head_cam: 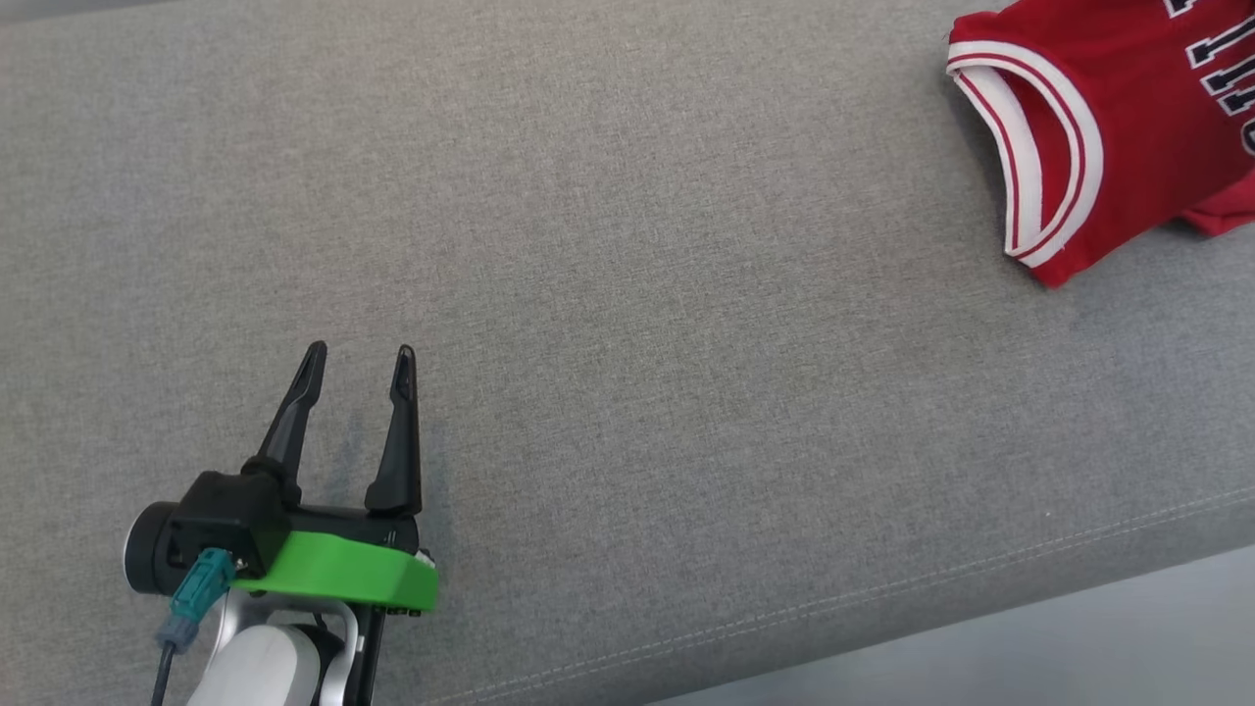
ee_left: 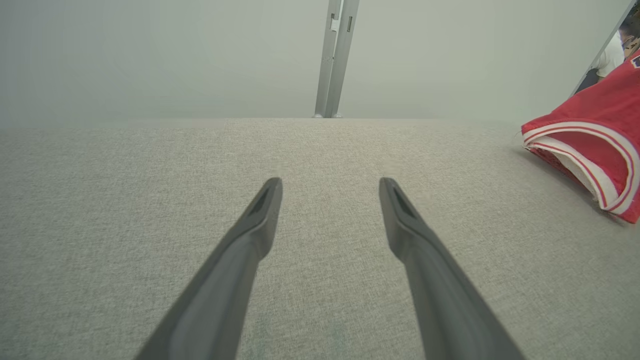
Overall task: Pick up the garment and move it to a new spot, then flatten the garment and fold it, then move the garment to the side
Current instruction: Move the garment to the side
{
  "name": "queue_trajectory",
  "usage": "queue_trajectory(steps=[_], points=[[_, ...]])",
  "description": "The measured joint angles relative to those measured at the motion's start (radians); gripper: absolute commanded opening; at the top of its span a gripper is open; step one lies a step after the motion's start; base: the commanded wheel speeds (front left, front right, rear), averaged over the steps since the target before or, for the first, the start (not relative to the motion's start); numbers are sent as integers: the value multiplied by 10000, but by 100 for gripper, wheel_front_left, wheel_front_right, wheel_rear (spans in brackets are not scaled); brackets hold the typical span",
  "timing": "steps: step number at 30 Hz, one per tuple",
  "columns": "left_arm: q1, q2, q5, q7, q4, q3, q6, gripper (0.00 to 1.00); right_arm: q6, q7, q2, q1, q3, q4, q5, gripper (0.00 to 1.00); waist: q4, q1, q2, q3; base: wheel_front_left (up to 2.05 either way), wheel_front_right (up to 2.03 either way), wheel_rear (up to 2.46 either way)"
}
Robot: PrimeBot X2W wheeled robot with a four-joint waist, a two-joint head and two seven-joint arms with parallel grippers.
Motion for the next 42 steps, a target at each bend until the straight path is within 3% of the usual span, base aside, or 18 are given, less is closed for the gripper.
queue_trajectory(steps=[8, 27, 42], points=[[-202, 297, 146, 297, -395, -13, 65, 100, 0, -621, -192, -327, -489, 324, -336, 0, 75, 0, 0, 710, 0, 0, 0], [-339, 848, 439, 941, -1141, -222, 157, 100, 0, -2182, -516, -662, -2629, 2894, -1555, 0, 697, 1, 0, 1867, 0, 0, 0], [-284, 1149, 600, 1235, -1515, -280, 320, 100, 2, -3032, -579, -1081, -3850, 3988, -3233, 0, 803, 0, 0, 2298, 0, 0, 0]])
